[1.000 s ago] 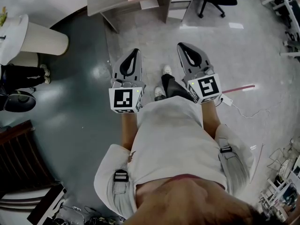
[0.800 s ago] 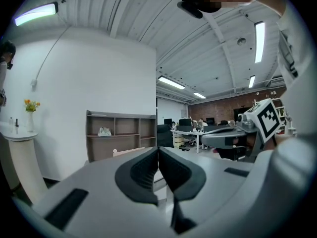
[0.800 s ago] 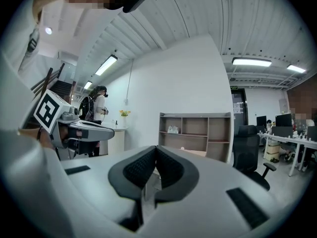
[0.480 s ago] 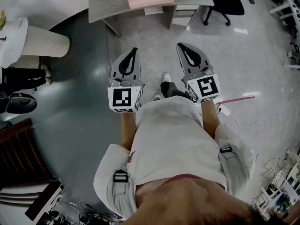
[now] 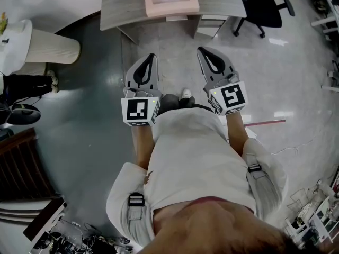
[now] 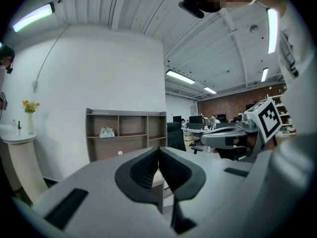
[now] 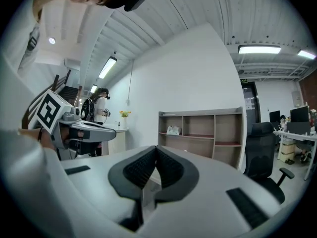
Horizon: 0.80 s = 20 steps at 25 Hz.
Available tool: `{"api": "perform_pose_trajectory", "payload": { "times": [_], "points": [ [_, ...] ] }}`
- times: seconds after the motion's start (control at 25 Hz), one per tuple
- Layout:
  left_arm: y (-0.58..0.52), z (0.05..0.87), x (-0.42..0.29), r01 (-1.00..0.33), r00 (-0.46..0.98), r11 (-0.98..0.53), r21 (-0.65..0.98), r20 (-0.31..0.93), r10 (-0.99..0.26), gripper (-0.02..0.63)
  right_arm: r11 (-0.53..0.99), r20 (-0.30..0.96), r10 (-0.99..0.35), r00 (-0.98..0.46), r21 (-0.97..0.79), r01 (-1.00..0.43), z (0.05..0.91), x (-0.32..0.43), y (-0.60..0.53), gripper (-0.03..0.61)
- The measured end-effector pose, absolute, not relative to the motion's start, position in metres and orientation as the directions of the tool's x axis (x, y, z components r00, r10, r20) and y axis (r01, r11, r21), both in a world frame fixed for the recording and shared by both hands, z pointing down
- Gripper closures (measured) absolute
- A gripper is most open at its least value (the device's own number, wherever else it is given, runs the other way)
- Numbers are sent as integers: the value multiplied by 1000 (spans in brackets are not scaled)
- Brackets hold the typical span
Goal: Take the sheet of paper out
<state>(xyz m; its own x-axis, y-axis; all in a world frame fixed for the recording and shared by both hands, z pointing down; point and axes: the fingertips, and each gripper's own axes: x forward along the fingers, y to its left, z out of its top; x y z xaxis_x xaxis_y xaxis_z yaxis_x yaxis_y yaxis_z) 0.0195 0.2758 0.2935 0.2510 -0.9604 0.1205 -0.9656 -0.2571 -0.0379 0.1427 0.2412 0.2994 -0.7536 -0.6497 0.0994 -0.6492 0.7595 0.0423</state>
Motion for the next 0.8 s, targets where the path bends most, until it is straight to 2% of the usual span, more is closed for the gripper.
{"api": "perform_pose_trajectory", "payload": {
  "times": [0.8],
  "points": [
    [157, 313, -36, -952, 305, -307, 4, 136, -943, 591, 725, 155, -685, -712, 45, -687, 320, 89, 131, 560]
  ]
}}
